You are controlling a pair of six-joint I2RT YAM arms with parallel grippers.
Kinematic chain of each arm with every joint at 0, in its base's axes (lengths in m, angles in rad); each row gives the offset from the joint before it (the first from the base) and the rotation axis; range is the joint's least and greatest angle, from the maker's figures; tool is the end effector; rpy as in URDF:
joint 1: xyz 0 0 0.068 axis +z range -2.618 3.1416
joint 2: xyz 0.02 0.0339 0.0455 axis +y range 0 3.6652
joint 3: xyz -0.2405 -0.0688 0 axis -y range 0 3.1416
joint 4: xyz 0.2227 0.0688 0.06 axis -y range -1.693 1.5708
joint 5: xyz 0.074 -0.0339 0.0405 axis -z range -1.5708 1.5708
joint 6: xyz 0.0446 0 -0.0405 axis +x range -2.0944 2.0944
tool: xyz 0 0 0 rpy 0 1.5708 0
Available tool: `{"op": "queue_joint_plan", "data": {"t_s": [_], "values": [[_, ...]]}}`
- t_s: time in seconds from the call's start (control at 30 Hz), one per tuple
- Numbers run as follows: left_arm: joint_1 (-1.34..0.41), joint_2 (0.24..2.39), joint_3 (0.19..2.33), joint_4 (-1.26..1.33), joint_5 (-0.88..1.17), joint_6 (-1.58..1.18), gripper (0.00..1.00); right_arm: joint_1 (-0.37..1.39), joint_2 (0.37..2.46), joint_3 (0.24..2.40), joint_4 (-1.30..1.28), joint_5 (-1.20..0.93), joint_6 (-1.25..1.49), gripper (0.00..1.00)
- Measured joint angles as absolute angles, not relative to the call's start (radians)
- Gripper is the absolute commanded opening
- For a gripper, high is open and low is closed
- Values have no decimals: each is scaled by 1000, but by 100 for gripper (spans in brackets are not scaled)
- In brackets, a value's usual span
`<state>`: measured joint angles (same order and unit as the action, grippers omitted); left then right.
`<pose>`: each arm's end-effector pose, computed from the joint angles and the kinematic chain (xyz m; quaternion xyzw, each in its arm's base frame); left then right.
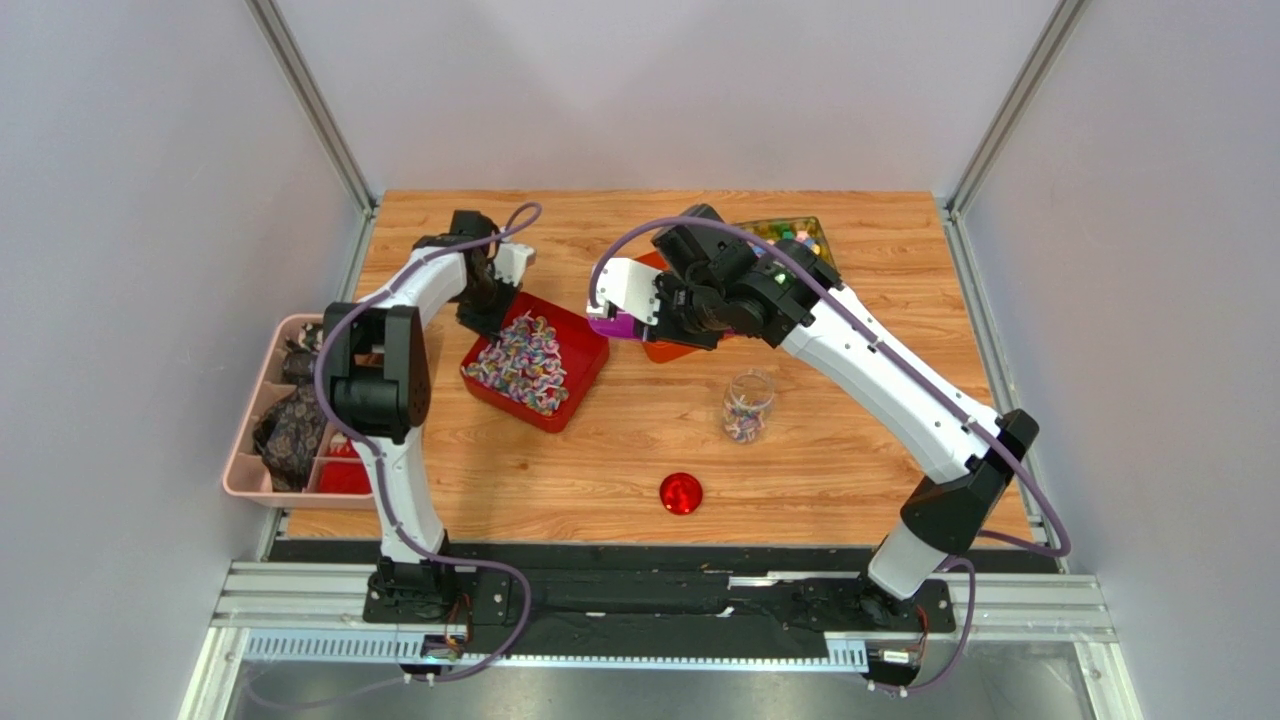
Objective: Pack the candies
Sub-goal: Place the storage box at the center of the board.
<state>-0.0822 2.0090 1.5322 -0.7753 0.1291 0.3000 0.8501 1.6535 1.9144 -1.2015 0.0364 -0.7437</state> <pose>0.3827 -0.0373 0.1701 0.1972 0.9654 -0.0461 0.1643 0.2054 0.2314 0.3728 -0.6759 0.6684 -0.0008 0.3103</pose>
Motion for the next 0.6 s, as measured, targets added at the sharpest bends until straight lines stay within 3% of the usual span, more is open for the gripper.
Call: {"op": "queue_joint_plan", "data": {"t_s": [0.23,0.43,0.6], "values": [[-113,2061,1524,-727,35,273,0,862,1654,1860,-1134,62,-721,0],[-113,2044,1505,-717,36,263,19,870,1653,1832,-1082,68,-706,0],[-115,1987,1499,-746,59,257,44,872,1652,1801,-1053,71,-696,0]]}}
